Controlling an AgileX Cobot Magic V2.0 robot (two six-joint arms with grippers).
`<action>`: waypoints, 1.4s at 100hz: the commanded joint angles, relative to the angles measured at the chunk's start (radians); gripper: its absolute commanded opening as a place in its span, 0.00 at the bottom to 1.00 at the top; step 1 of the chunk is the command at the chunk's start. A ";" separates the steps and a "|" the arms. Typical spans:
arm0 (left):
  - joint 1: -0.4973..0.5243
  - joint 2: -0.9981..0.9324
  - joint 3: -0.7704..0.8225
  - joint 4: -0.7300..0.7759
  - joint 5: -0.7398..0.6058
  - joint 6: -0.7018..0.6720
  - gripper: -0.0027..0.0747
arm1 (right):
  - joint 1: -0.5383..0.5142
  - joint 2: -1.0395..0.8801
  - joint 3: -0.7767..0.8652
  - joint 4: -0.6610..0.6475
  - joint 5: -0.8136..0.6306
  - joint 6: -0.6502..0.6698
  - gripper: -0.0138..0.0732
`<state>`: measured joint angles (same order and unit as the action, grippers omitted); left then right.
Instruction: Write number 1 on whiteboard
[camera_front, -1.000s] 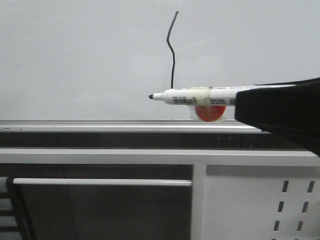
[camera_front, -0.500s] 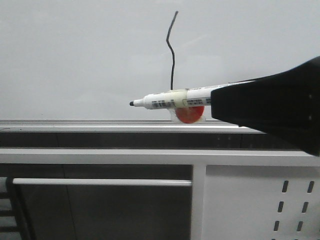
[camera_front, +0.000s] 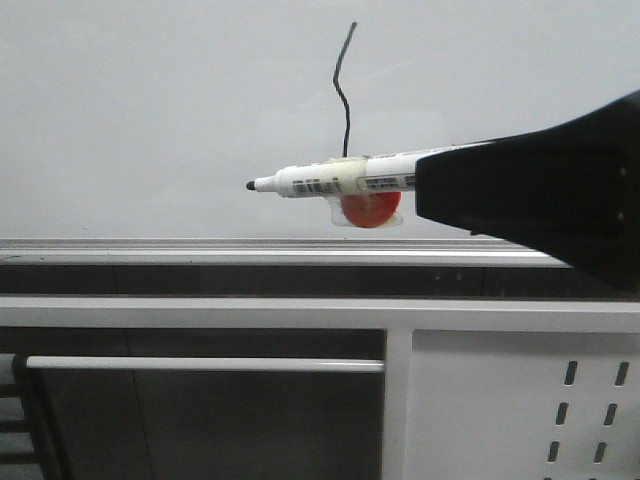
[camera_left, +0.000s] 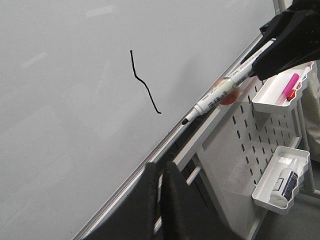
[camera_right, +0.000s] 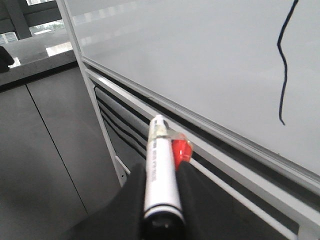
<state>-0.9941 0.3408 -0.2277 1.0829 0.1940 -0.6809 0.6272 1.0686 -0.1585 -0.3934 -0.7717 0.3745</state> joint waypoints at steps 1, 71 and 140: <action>-0.002 0.015 -0.037 0.012 -0.044 -0.005 0.01 | -0.003 -0.017 -0.030 0.005 -0.087 0.001 0.10; -0.002 0.227 -0.081 0.251 -0.072 -0.004 0.51 | -0.003 -0.017 -0.237 -0.437 0.205 0.379 0.10; -0.002 0.418 -0.176 0.391 -0.053 -0.004 0.49 | 0.137 -0.017 -0.429 -0.967 0.441 0.976 0.10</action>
<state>-0.9941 0.7570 -0.3664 1.4452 0.1405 -0.6771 0.7422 1.0686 -0.5445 -1.3574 -0.3337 1.3386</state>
